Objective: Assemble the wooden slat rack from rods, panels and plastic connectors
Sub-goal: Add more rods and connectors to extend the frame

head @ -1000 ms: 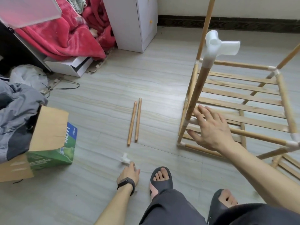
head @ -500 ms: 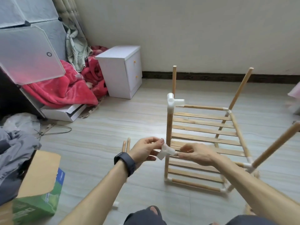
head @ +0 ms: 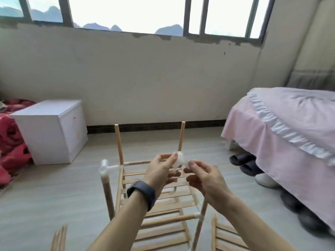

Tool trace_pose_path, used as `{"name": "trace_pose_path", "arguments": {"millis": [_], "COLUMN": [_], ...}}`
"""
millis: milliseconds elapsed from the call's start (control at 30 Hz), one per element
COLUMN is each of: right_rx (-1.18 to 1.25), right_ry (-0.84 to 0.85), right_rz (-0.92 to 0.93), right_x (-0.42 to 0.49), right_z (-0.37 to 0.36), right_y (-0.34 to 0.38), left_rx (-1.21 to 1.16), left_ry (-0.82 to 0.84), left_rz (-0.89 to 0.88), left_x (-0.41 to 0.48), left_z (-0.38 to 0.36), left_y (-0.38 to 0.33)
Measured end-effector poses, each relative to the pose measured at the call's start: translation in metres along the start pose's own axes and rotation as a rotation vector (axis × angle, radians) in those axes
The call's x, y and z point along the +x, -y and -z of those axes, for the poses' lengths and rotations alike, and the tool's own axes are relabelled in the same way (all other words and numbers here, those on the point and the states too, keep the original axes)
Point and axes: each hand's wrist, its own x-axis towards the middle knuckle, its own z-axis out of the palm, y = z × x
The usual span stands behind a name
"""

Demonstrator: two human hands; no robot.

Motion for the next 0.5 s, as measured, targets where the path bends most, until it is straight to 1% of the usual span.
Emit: {"name": "trace_pose_path", "arguments": {"millis": [67, 133, 267, 333, 433, 500], "right_rx": [-0.032, -0.189, -0.527, -0.651, -0.835, -0.841], "right_ry": [-0.084, -0.157, -0.212, -0.294, -0.387, -0.468], "right_rz": [0.051, 0.139, 0.353, 0.431, 0.464, 0.46], "right_x": [-0.007, -0.015, -0.018, -0.014, -0.006, 0.0], "right_z": [0.012, 0.021, 0.031, 0.037, 0.054, 0.065], "right_y": [-0.001, -0.005, -0.008, -0.009, -0.013, -0.018], "left_rx": [-0.003, 0.065, 0.152, 0.196, 0.286, 0.36], "left_ry": [0.067, 0.096, 0.086, 0.108, 0.14, 0.106], "left_rz": [0.01, -0.012, -0.085, -0.123, -0.188, -0.196], "left_x": [0.002, 0.005, 0.01, 0.011, 0.021, 0.032], "left_z": [-0.014, -0.021, -0.034, -0.042, -0.05, -0.052], "left_y": [0.004, 0.007, 0.007, 0.009, 0.016, 0.031]}}
